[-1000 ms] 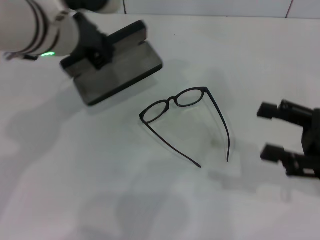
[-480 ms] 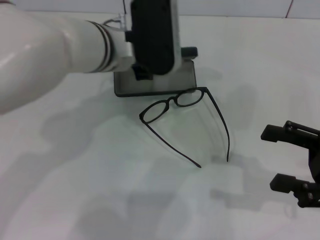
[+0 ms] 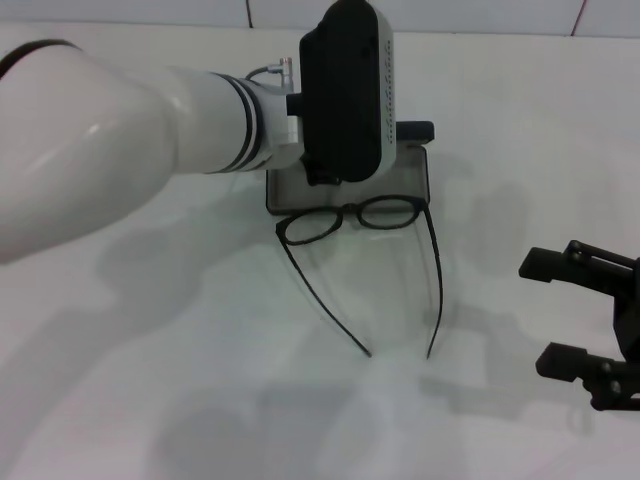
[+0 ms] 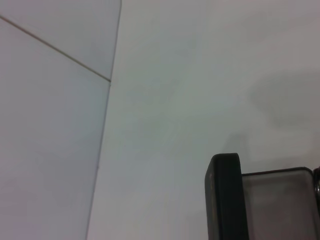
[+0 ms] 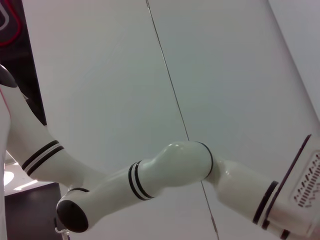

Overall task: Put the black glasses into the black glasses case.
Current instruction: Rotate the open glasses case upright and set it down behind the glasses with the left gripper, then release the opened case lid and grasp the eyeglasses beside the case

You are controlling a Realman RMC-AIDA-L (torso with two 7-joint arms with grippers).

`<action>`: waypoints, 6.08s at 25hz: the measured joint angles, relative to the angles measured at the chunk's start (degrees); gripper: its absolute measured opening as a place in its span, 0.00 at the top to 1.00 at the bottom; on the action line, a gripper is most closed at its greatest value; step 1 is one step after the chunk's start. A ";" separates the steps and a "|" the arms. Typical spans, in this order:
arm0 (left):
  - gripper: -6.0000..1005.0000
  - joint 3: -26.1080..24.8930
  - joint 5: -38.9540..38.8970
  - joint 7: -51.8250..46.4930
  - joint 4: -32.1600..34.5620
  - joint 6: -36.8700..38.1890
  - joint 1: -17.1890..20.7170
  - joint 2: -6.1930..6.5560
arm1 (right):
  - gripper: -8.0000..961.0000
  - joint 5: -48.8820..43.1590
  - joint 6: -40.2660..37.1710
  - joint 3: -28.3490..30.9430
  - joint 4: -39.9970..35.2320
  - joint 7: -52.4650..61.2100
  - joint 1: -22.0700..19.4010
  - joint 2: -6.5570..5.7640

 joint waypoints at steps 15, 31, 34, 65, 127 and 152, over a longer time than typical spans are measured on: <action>0.74 2.95 0.40 0.26 -0.98 -1.55 -0.03 -0.03 | 0.16 0.27 0.63 0.46 0.06 -0.01 0.30 0.04; 0.65 -4.69 -12.82 0.90 17.82 0.43 9.50 0.31 | 0.16 -2.73 3.81 0.85 -8.95 3.34 -0.54 -0.89; 0.66 -11.41 -28.20 3.74 21.79 0.22 13.55 0.31 | 0.16 -9.94 6.88 0.96 -23.13 9.92 -1.57 -0.77; 0.81 -48.85 -82.47 56.91 -38.46 53.50 23.01 1.47 | 0.17 -58.83 17.41 -9.48 -15.96 45.39 53.70 0.83; 0.81 -49.05 -82.13 62.01 -49.37 50.83 20.29 0.61 | 0.45 -40.65 50.81 -49.01 -6.71 42.26 52.41 1.01; 0.81 -48.97 -81.42 63.43 -52.57 51.38 18.70 0.62 | 0.87 -39.50 49.73 -47.75 -13.04 43.63 46.53 0.97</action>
